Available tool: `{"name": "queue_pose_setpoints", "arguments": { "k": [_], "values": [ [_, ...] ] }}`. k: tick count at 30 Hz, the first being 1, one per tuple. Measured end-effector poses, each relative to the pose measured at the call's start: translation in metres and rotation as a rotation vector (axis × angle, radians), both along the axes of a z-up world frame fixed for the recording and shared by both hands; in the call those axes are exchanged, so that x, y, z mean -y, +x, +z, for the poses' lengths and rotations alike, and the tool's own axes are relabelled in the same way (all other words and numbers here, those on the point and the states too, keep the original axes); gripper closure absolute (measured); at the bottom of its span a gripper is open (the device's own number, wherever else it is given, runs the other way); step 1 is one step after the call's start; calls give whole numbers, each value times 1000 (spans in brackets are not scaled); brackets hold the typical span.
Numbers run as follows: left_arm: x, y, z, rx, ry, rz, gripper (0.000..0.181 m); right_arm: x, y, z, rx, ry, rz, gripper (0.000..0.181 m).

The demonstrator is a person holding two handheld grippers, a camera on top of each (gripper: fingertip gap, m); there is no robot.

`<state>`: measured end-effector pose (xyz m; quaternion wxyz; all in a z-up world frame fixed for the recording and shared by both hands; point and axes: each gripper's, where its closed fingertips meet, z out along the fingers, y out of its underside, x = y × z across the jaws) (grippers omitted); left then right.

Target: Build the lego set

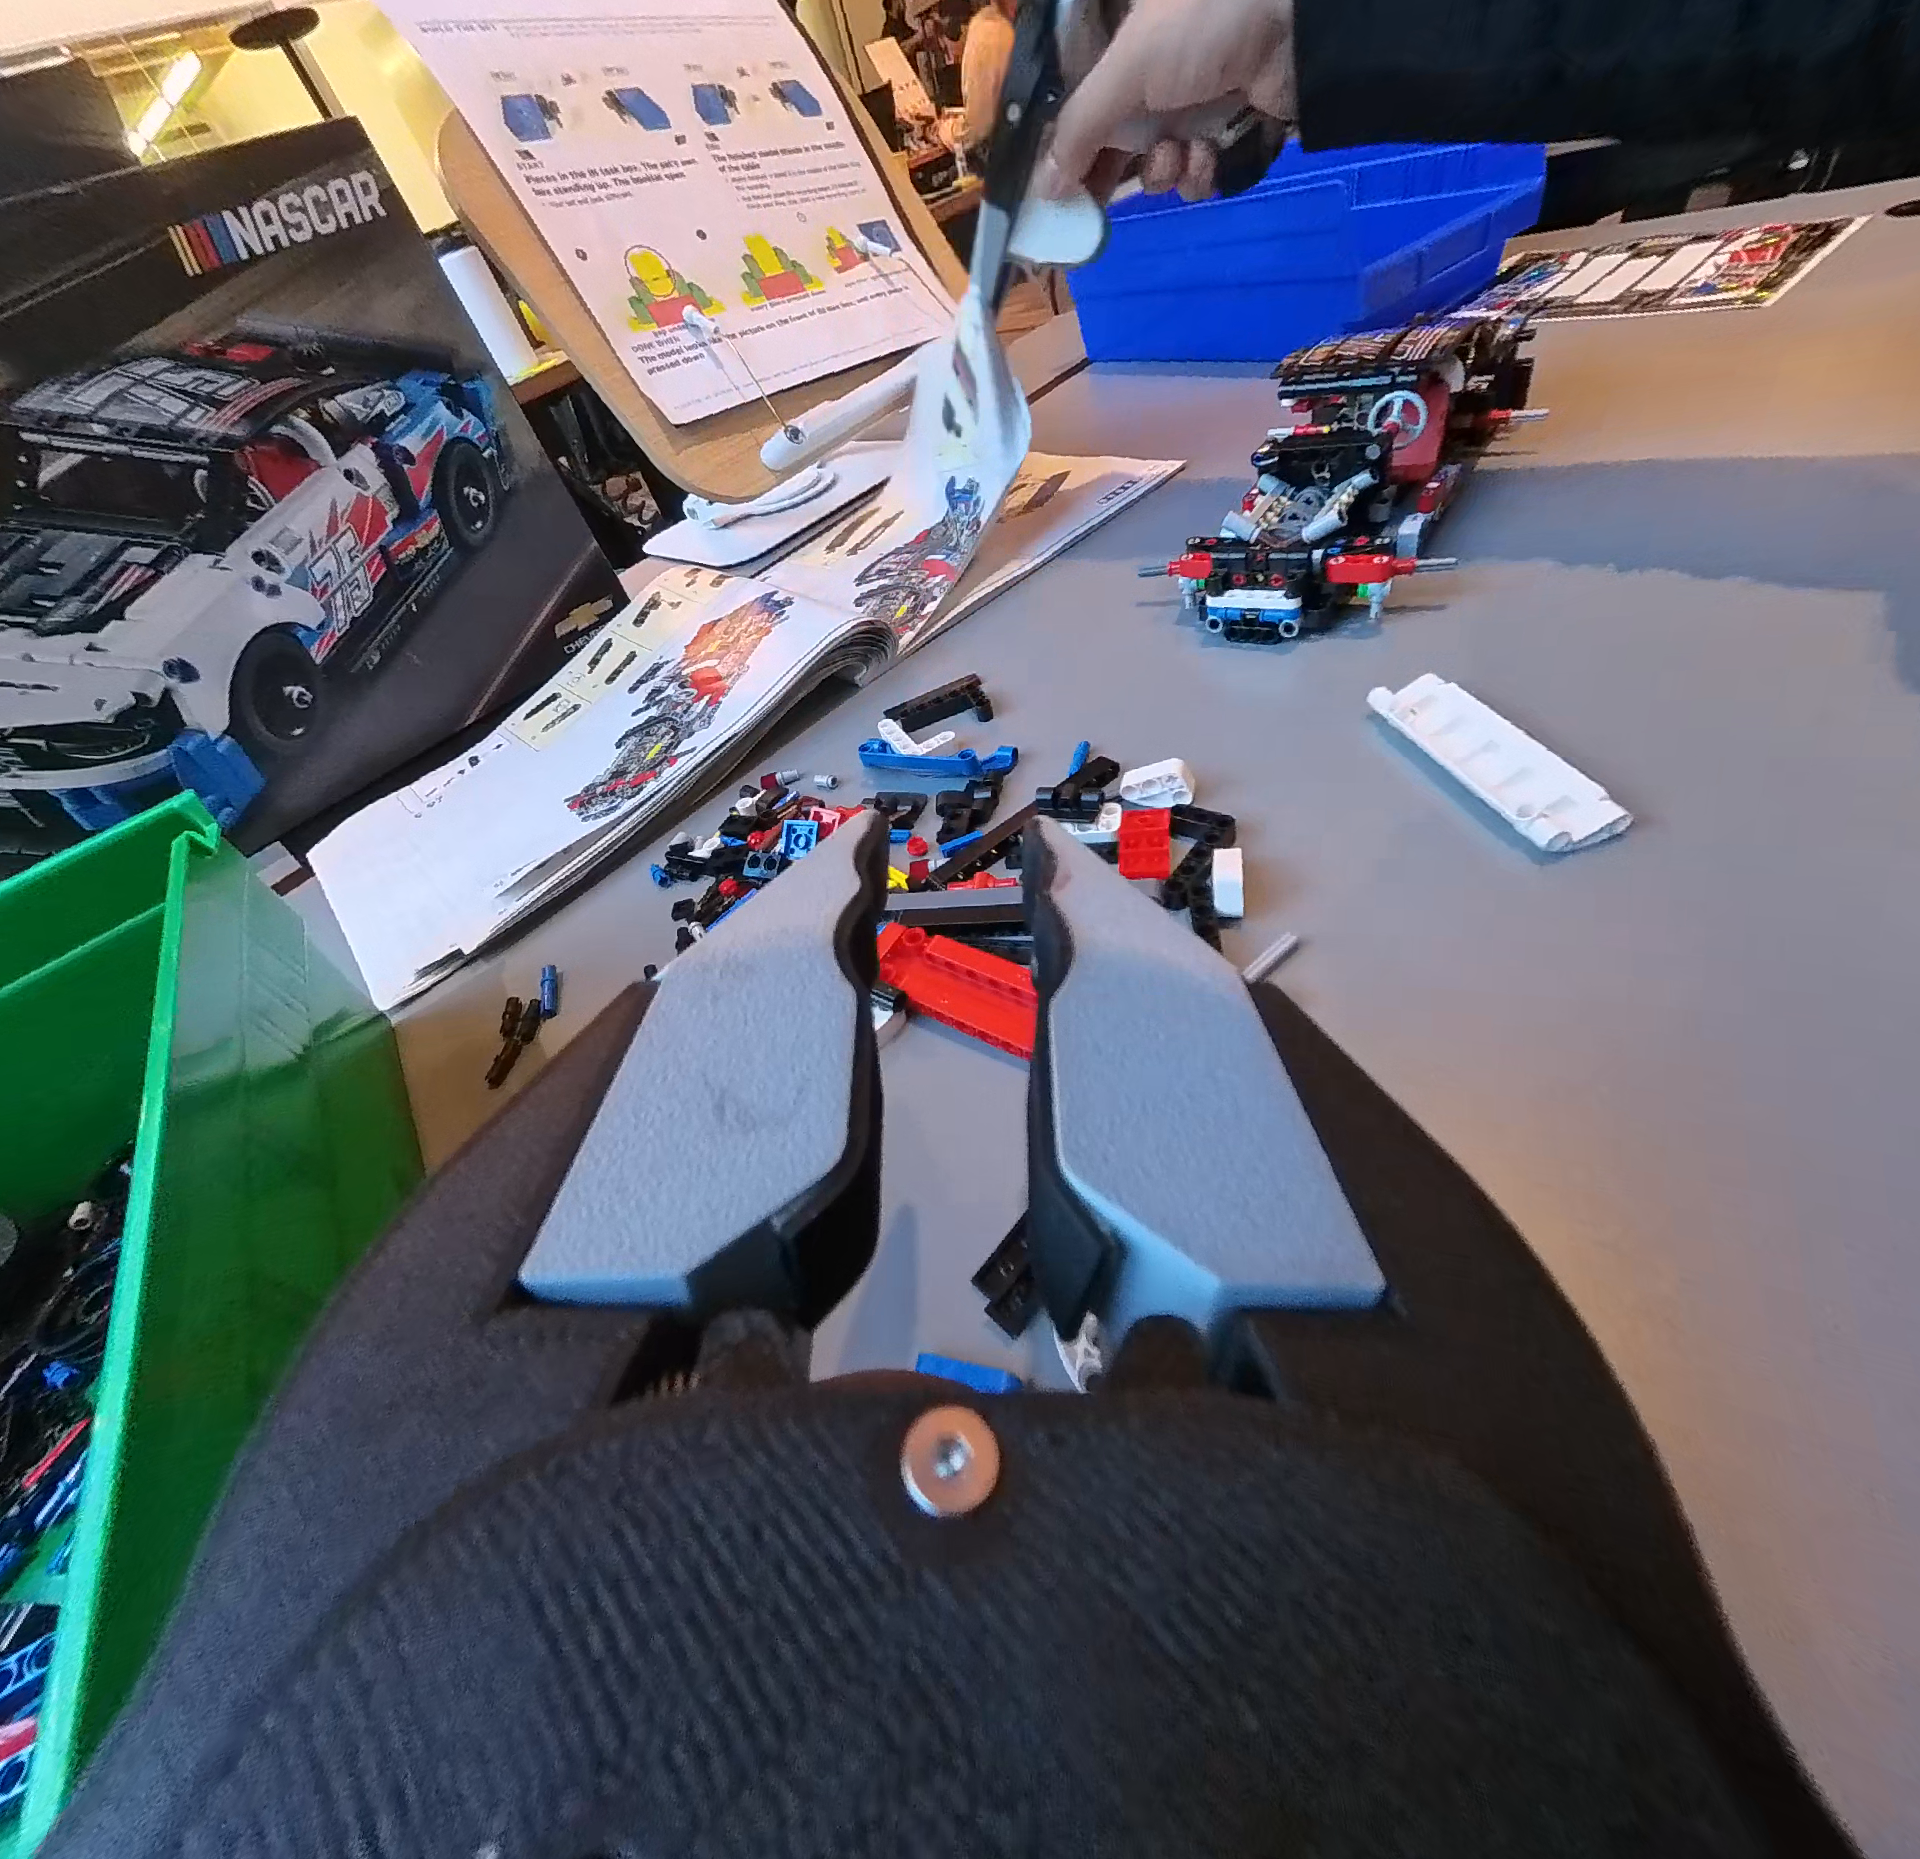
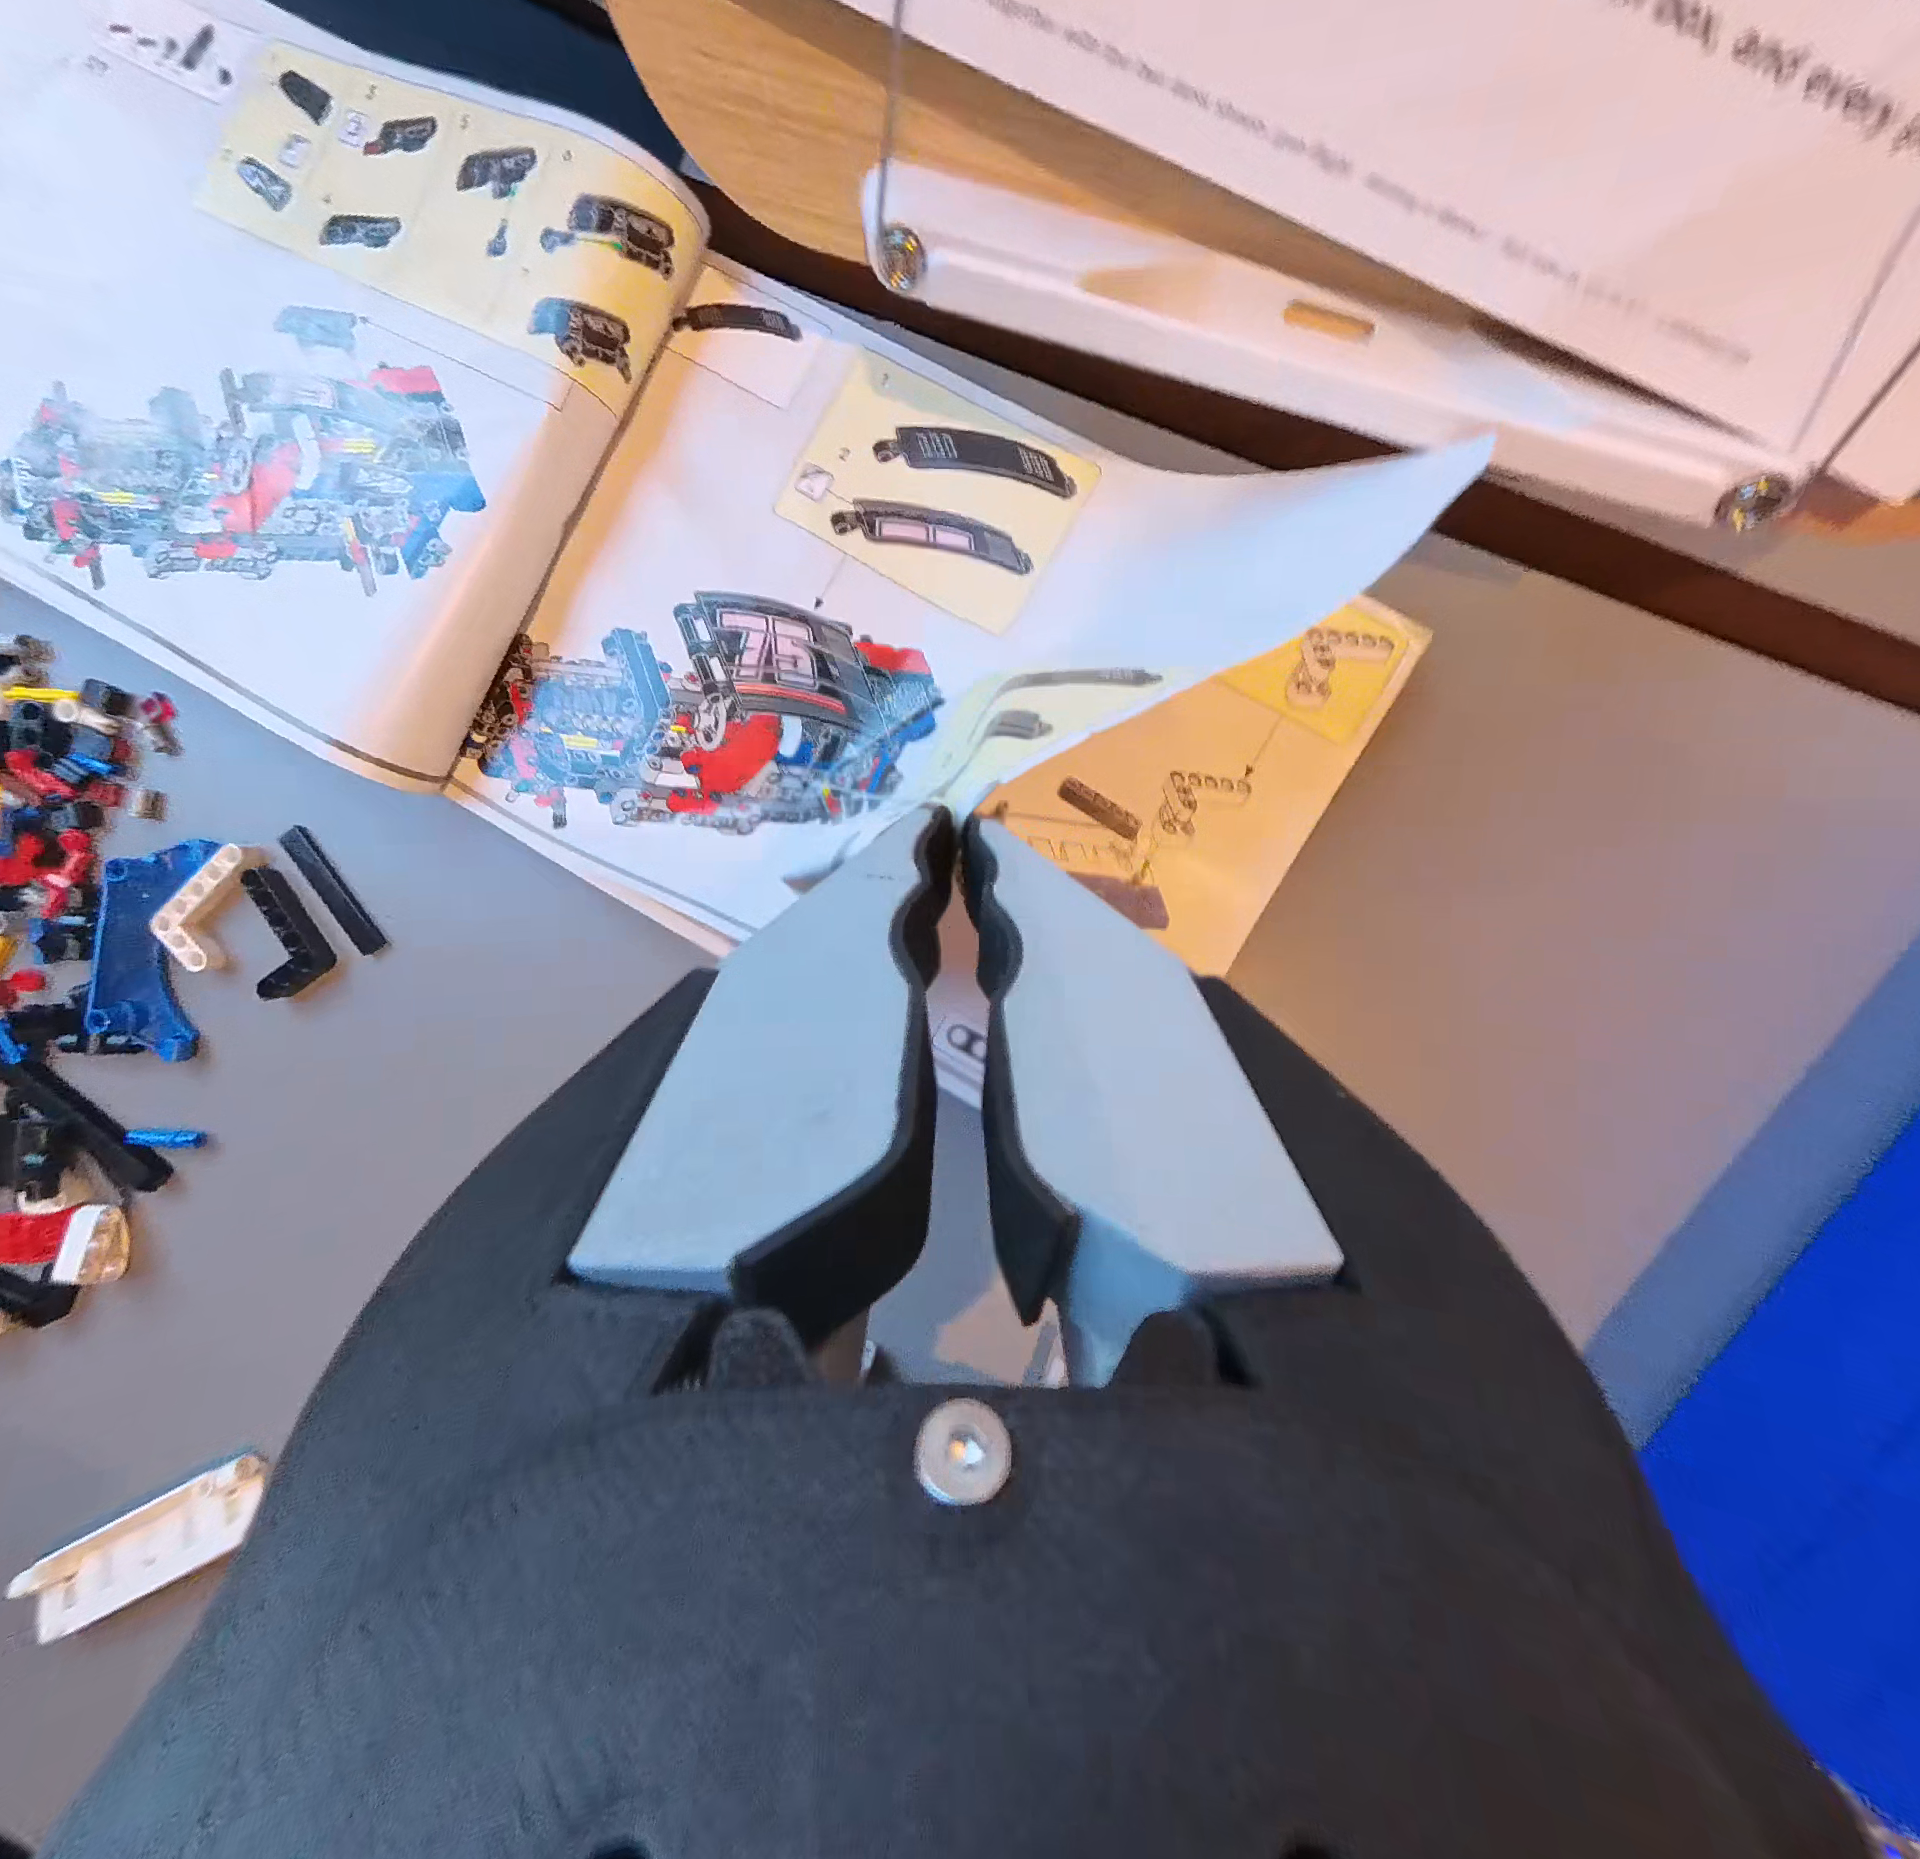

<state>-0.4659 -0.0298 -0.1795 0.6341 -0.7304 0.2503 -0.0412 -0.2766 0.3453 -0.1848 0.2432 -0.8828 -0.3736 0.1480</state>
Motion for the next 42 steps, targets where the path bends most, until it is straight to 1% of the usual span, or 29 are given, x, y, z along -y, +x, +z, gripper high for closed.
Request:
{"name": "queue_pose_setpoints", "arguments": {
  "k": [4,6,7,9,10,12,13,16,20,21,23,26,28,30,32,33,35,37,38,39,40,42],
  "values": [
    [-1,0,-1,-5,-4,2,159,1,10,-3,-18,-25,-10,181],
    [-1,0,-2,-6,-9,1,159,6,0,4,-56,-34,13,181],
    [-1,1,-3,-7,-12,0,159,13,-13,12,-96,-51,44,181],
    [-2,2,-4,-10,-16,-2,159,31,-52,31,-165,-77,139,181],
    [-2,2,-5,-12,-17,-3,159,40,-75,36,-162,-81,199,181],
    [-3,3,-6,-19,-20,-3,159,61,-129,37,-133,-91,328,181],
    [-3,3,-7,-23,-23,-1,159,71,-159,33,-113,-102,386,181],
    [-4,1,-10,-37,-32,10,160,93,-237,0,-9,-133,512,181],
    [-5,-1,-9,-18,-33,11,160,100,-323,-39,57,-135,580,181],
    [-5,-1,-9,-16,-35,12,160,100,-341,-48,72,-134,591,181],
    [-5,-3,-11,-19,-42,17,160,98,-358,-70,163,-135,605,181],
    [-4,-2,-9,-7,-38,12,160,106,-366,-88,219,-132,661,181],
    [-3,-1,-7,4,-33,4,160,115,-363,-83,195,-132,701,177],
    [-2,0,-5,7,-28,-3,160,124,-358,-65,117,-123,756,172],
    [-2,1,-5,2,-25,-6,160,136,-350,-40,12,-148,804,159],
    [-2,1,-5,0,-24,-6,160,142,-344,-27,-37,-176,823,155],
    [-2,1,-6,-5,-27,-5,160,143,-329,-4,-91,-181,821,145],
    [-3,1,-6,-7,-29,-1,160,129,-308,14,-109,-125,771,144],
    [-3,0,-7,-7,-30,1,159,115,-294,20,-96,-83,723,144],
    [-3,0,-7,-7,-31,2,160,95,-277,20,-54,-30,649,149],
    [-3,0,-7,-7,-32,3,160,74,-256,15,9,14,573,155],
    [-3,0,-7,-7,-31,3,160,43,-211,-9,152,39,468,158]
  ]
}}
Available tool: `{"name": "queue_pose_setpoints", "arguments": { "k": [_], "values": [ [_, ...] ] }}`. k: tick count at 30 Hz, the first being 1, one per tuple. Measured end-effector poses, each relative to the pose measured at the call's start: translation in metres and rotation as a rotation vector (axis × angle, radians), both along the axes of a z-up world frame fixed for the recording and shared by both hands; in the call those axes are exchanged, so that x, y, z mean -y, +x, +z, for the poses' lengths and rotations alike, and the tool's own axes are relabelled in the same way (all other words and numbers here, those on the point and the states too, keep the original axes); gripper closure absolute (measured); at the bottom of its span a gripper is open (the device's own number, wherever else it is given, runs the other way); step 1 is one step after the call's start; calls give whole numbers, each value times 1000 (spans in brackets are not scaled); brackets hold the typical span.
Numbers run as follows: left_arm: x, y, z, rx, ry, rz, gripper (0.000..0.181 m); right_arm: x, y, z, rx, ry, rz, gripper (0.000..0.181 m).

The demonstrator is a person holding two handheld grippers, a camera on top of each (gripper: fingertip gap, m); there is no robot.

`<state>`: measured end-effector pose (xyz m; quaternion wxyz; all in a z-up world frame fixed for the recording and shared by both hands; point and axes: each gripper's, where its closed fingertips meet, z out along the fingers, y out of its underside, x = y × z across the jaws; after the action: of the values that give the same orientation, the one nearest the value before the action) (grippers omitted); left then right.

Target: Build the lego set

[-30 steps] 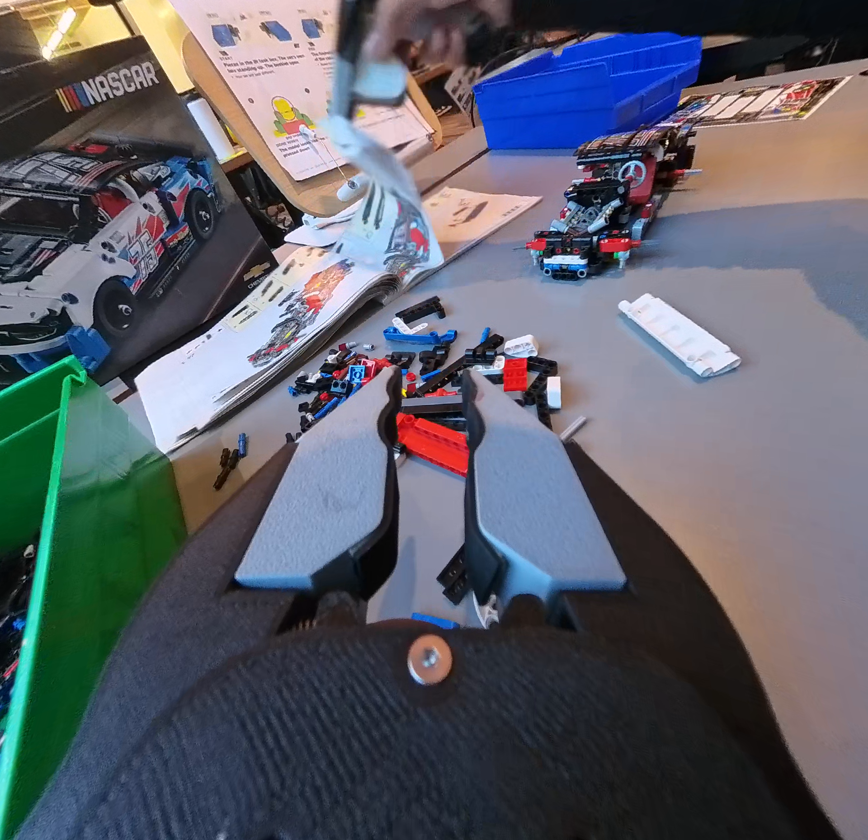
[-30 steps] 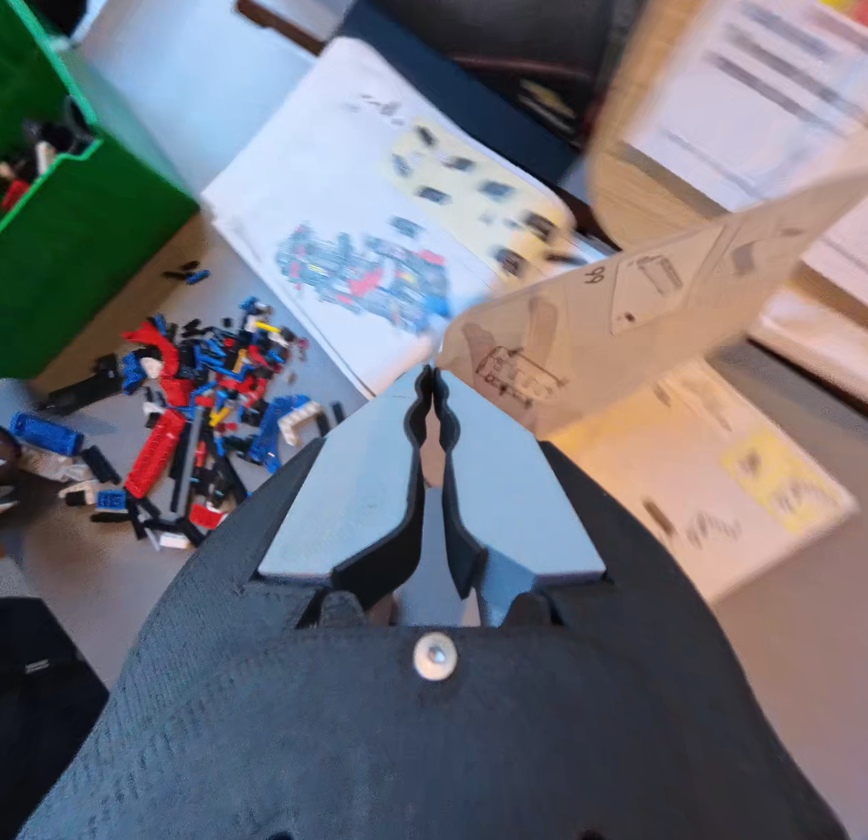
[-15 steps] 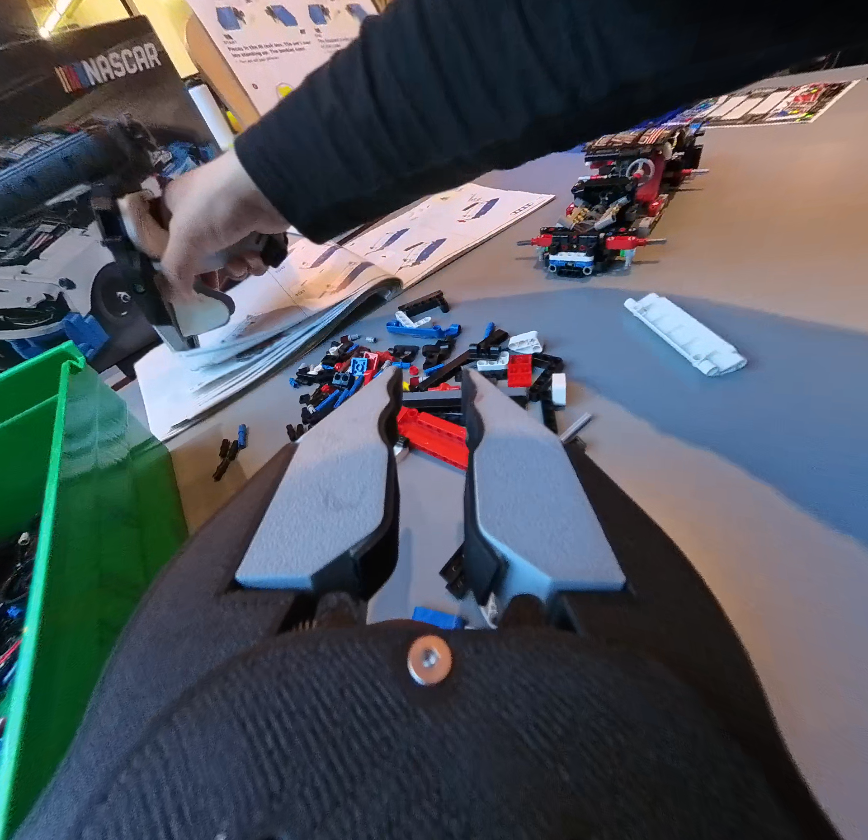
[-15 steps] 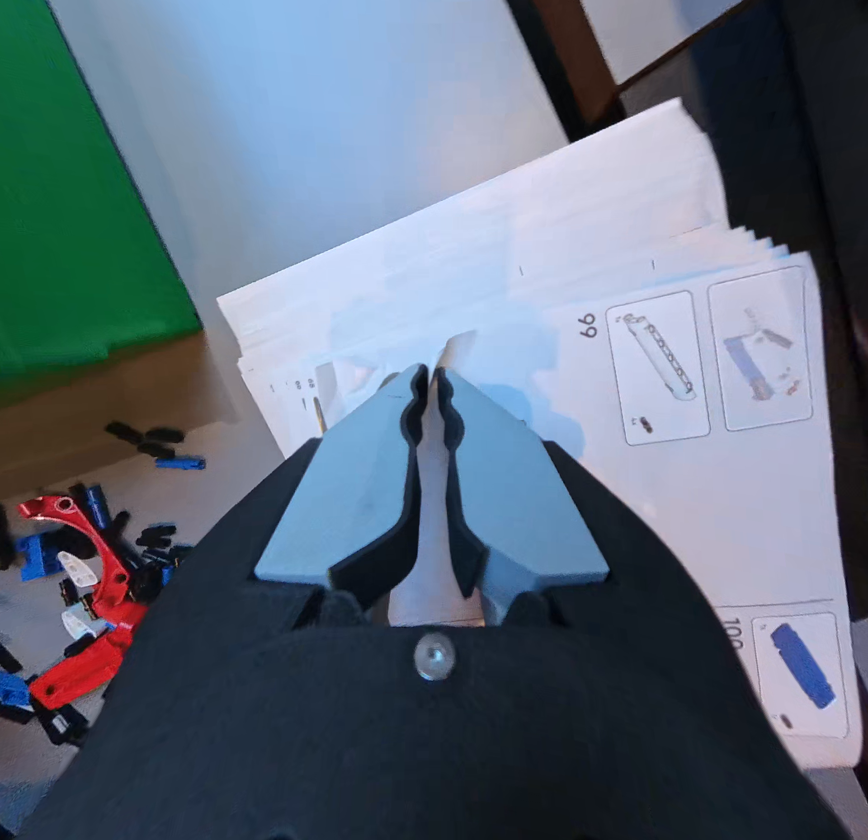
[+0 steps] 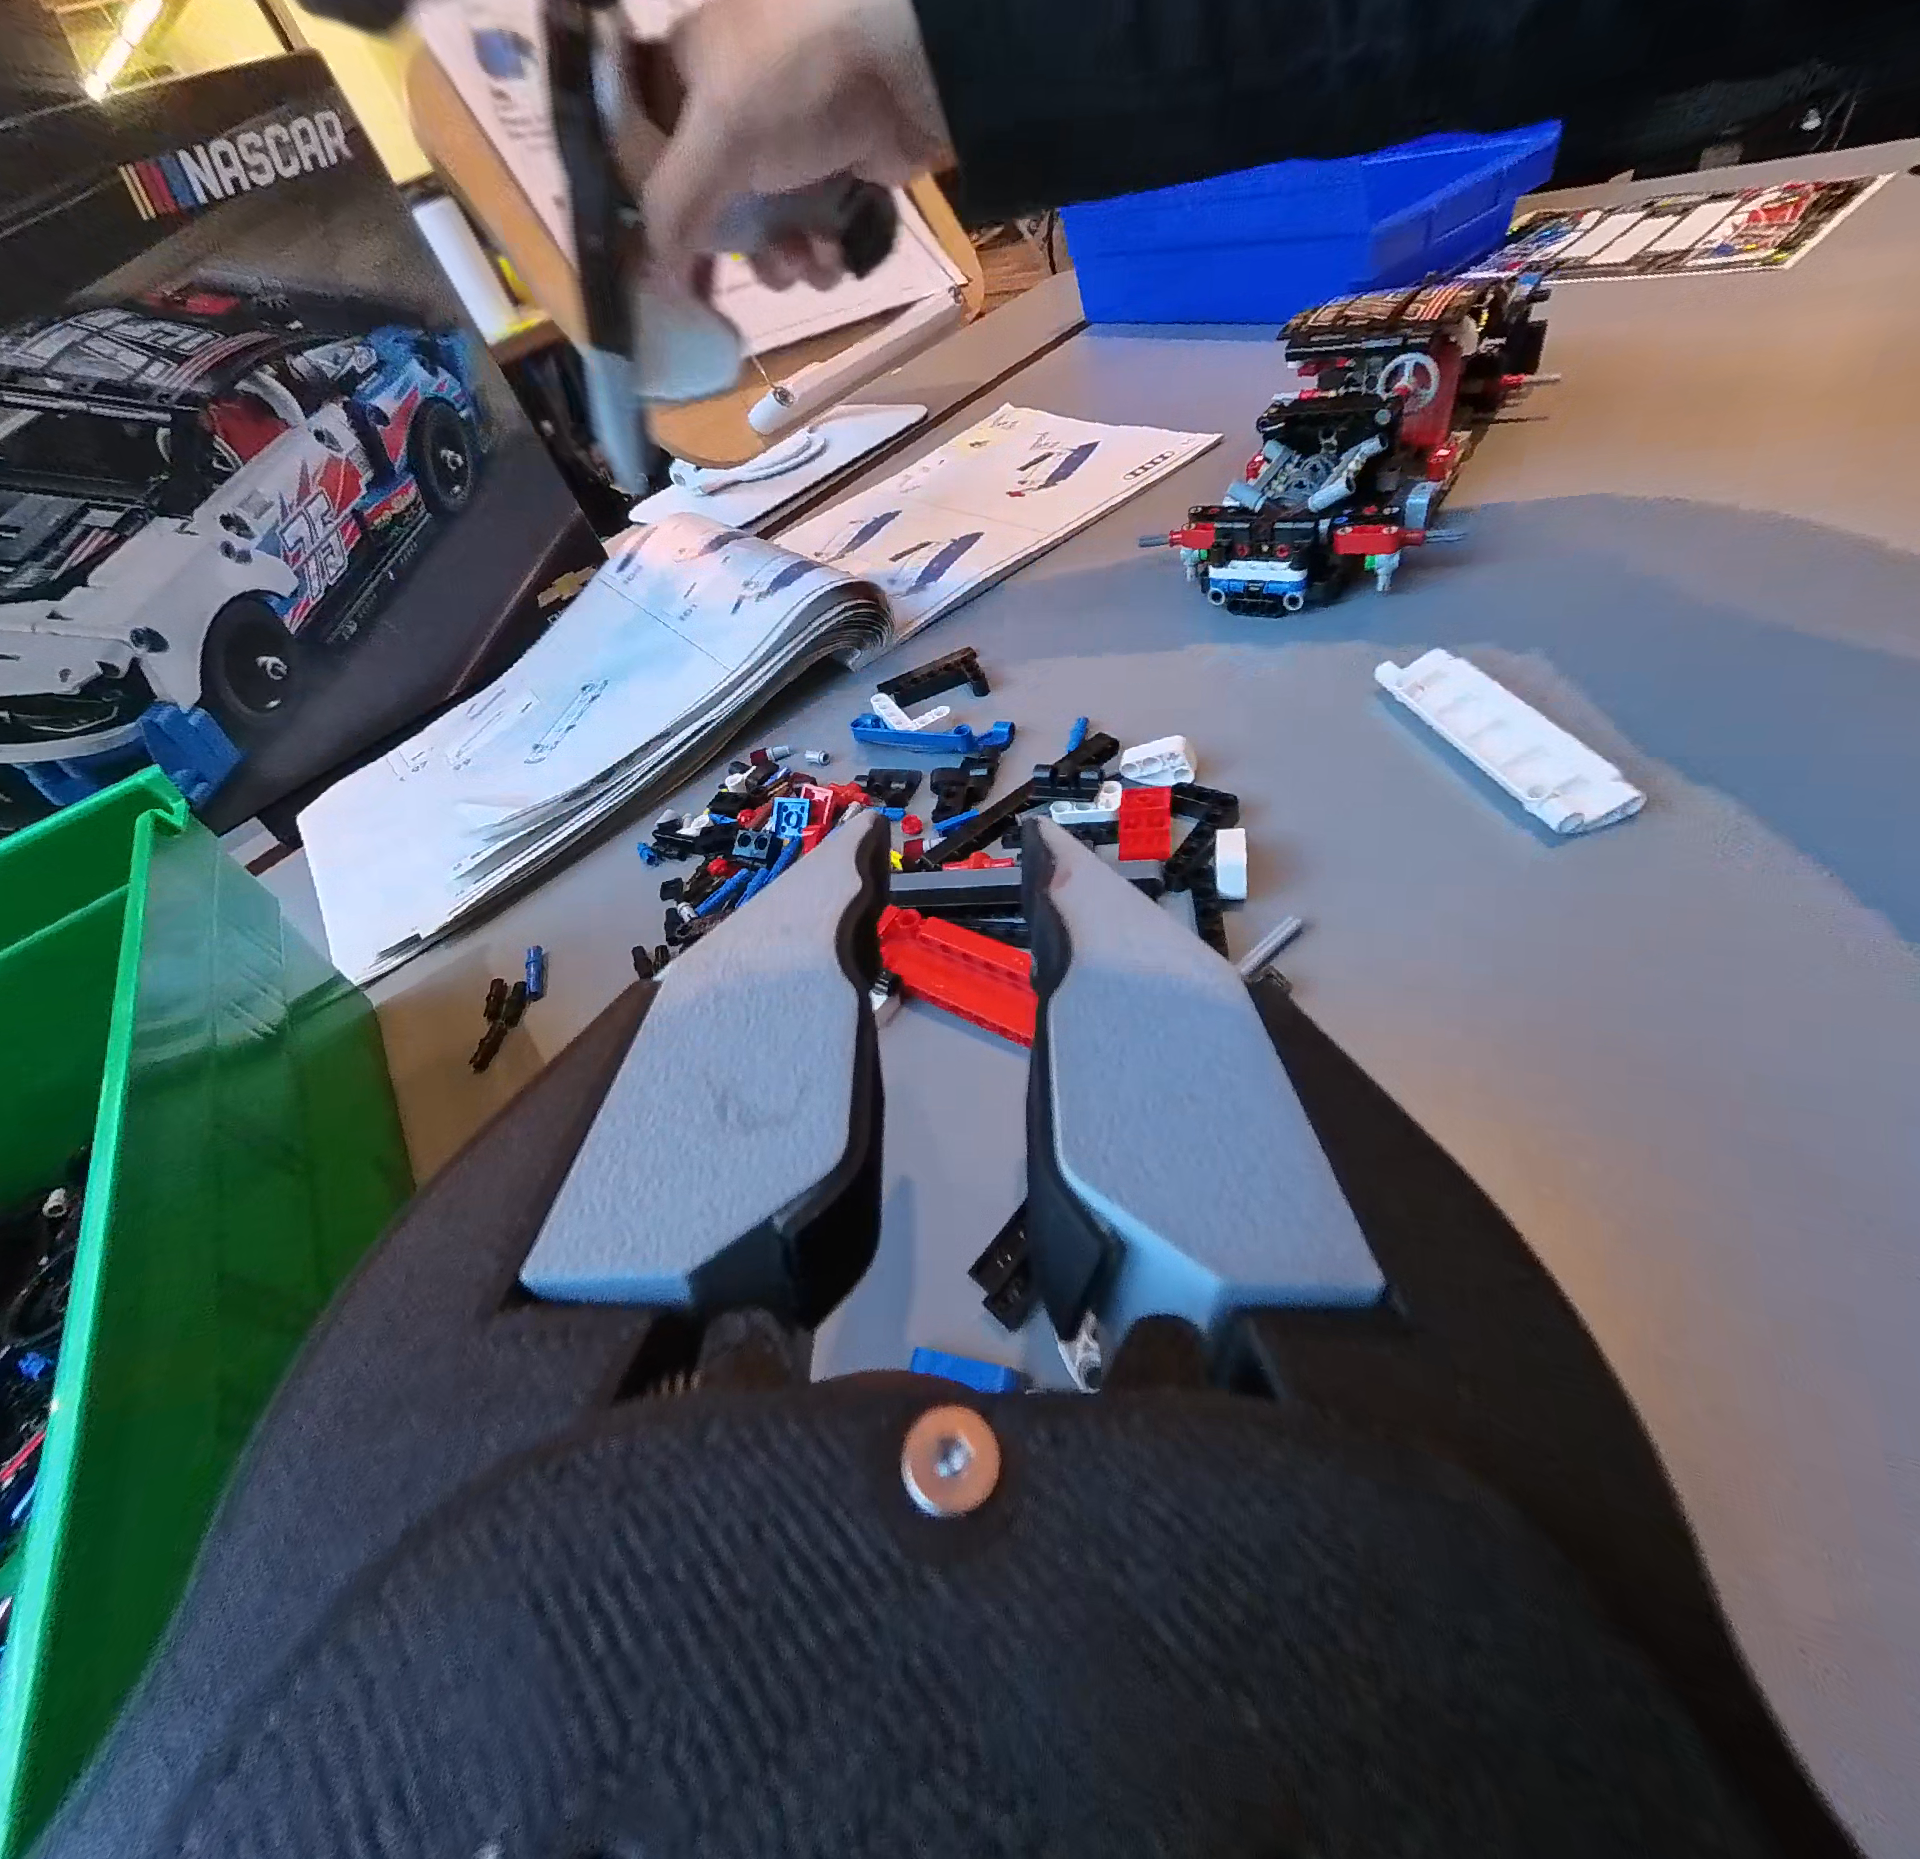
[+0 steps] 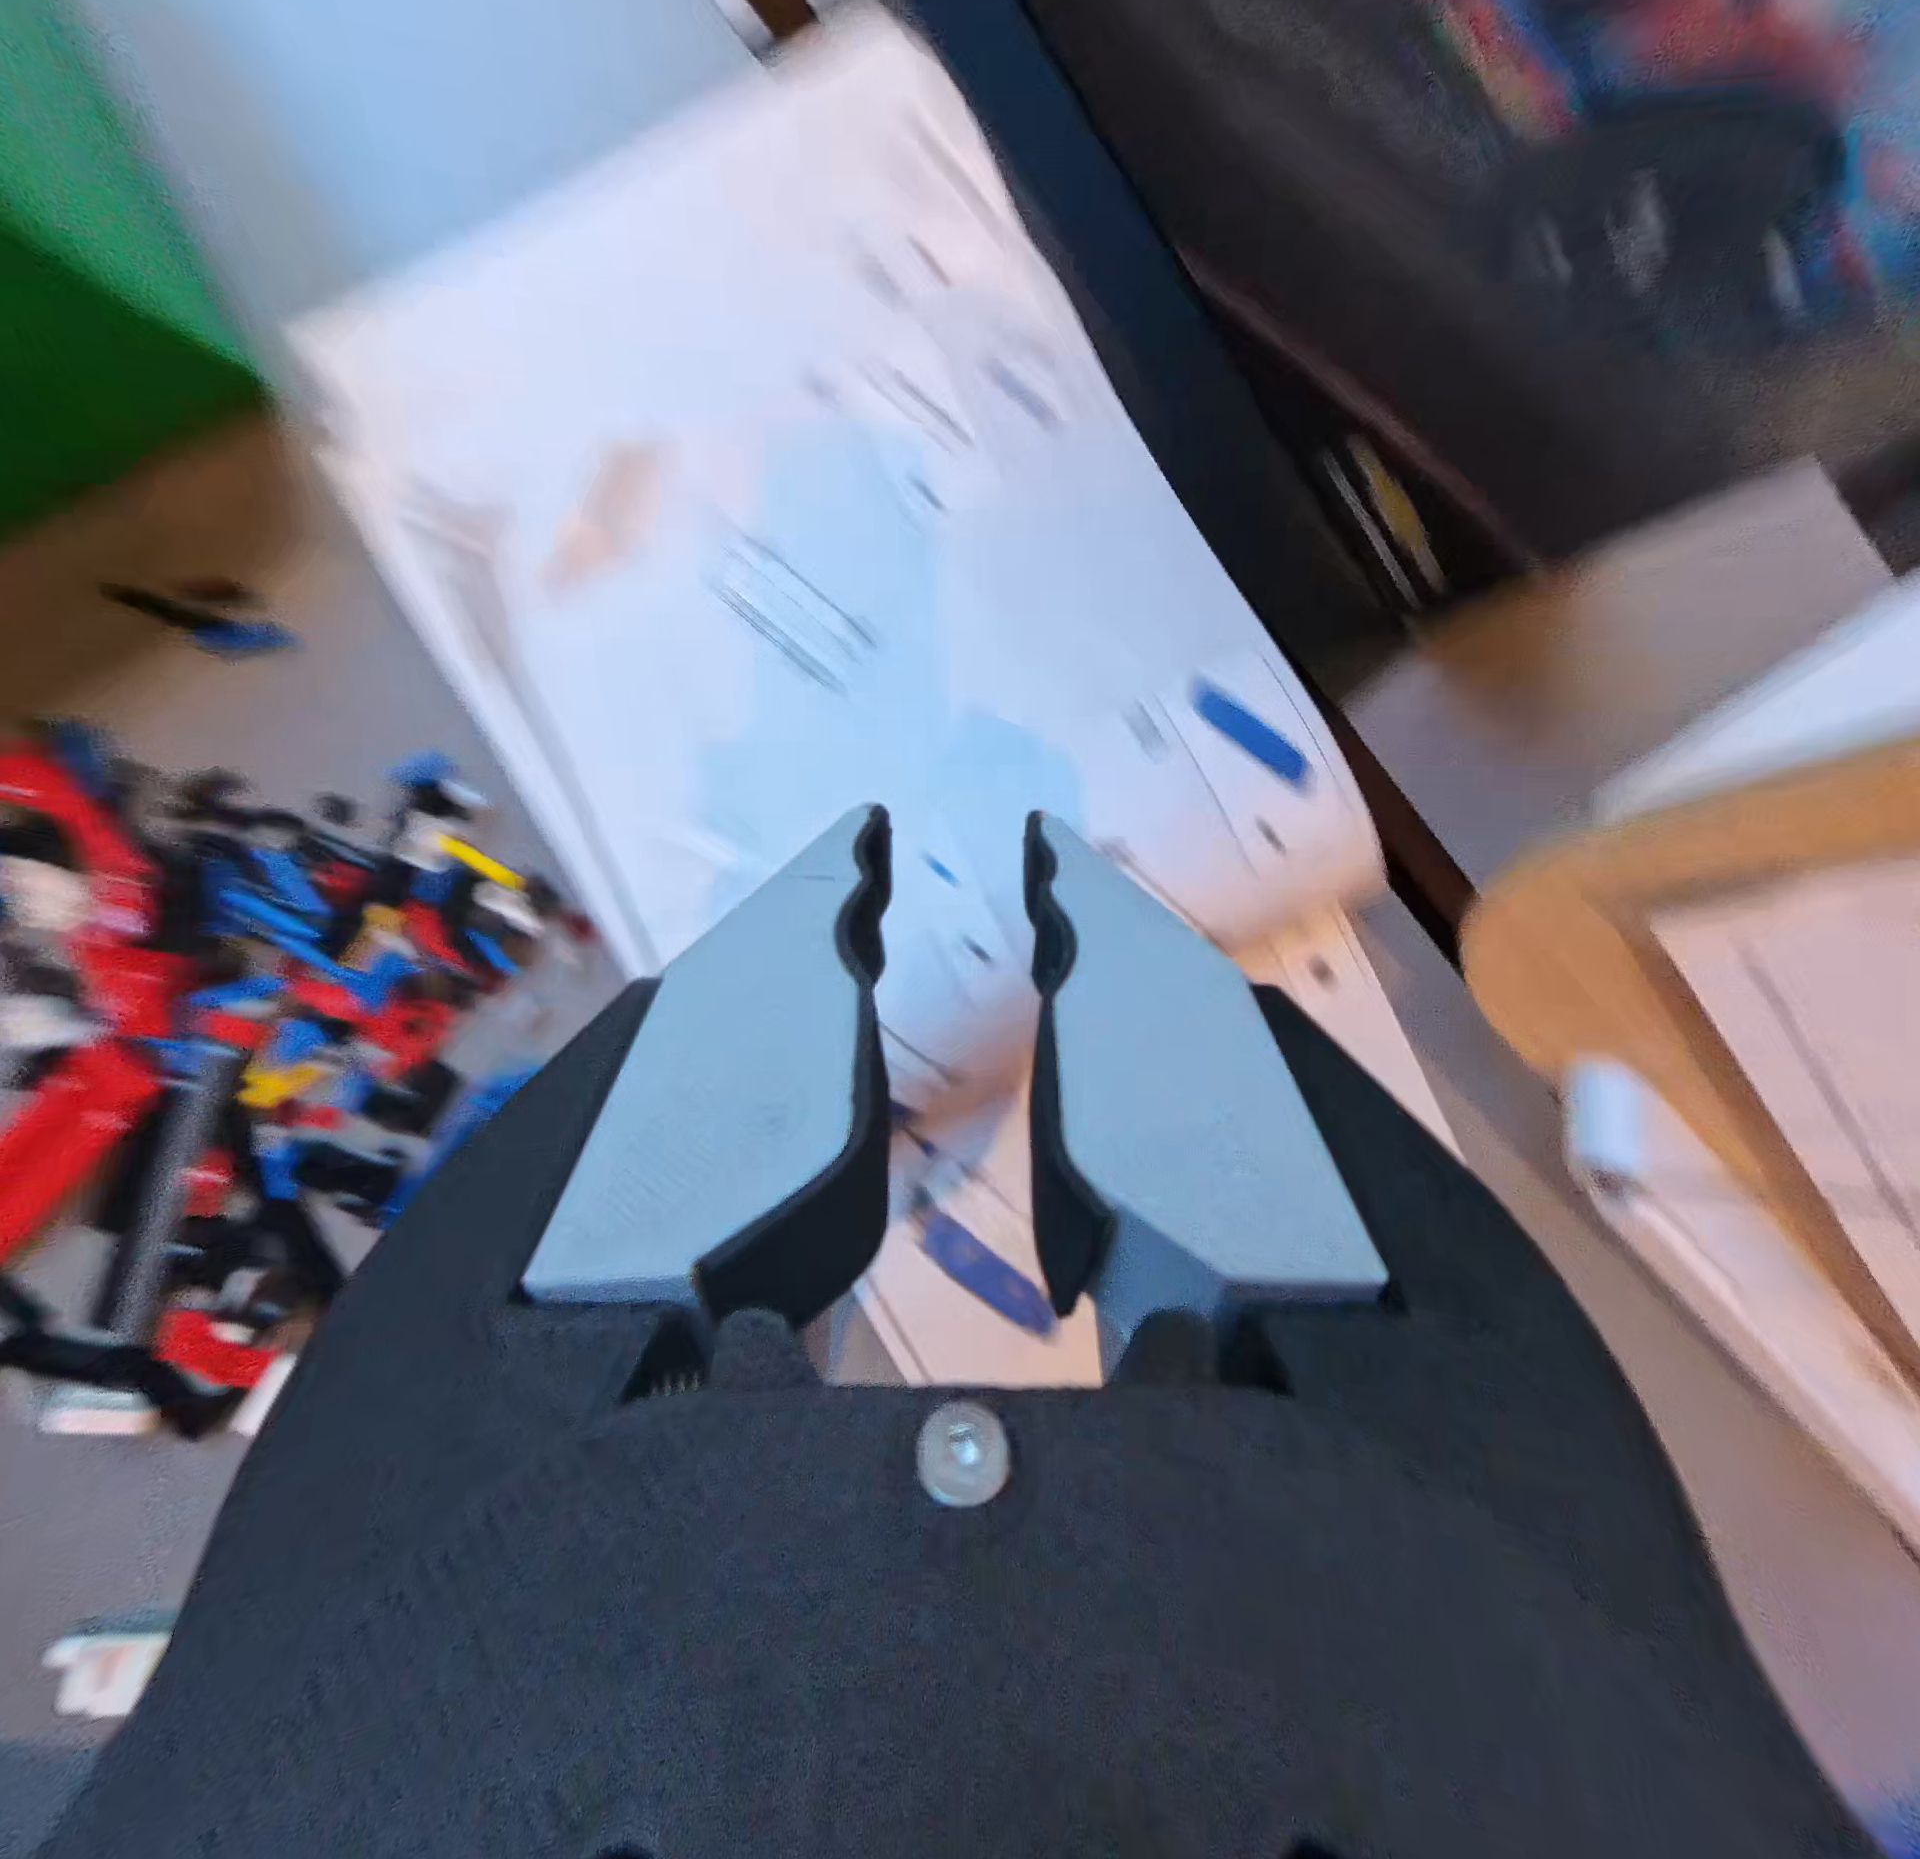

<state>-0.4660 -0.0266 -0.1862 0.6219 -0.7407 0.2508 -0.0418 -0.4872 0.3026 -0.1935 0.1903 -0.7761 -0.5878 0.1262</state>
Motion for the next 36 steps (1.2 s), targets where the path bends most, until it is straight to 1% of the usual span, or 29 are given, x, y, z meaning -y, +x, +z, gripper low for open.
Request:
{"name": "queue_pose_setpoints", "arguments": {
  "k": [1,3,5,6,7,8,13,15,16,19,21,24,30,34,36],
  "values": [
    [0,0,0,-1,0,-1,160,-11,22,-16,70,9,-41,163],
    [0,1,-1,-4,-1,-3,160,-22,52,-46,167,8,-97,164],
    [-1,2,-2,-5,-7,-5,160,-19,59,-67,175,-26,-107,166],
    [-1,2,-3,-6,-11,-5,159,-15,54,-71,156,-39,-101,172],
    [-1,2,-3,-8,-13,-6,159,-12,48,-72,142,-35,-90,180],
    [-1,2,-4,-10,-15,-5,159,-12,43,-71,146,-6,-75,181],
    [-2,1,-6,-15,-22,2,159,-15,27,-69,249,173,19,181],
    [-2,0,-6,-11,-22,2,159,-16,21,-65,260,224,63,181],
    [-2,0,-5,-9,-20,2,160,-14,15,-63,242,232,80,181],
    [-2,1,-5,-8,-20,-2,159,3,-3,-64,159,140,117,181],
    [-1,2,-5,-9,-18,-4,159,6,-6,-74,174,124,117,181],
    [-1,2,-4,-8,-15,-6,159,7,-12,-80,180,152,141,181],
    [0,1,-3,-7,-8,0,159,7,-4,-85,283,170,307,181],
    [0,0,-2,-2,-5,3,159,8,22,-86,411,151,351,181],
    [1,0,-1,-3,-2,2,159,6,31,-85,430,133,339,181]
  ]
}}
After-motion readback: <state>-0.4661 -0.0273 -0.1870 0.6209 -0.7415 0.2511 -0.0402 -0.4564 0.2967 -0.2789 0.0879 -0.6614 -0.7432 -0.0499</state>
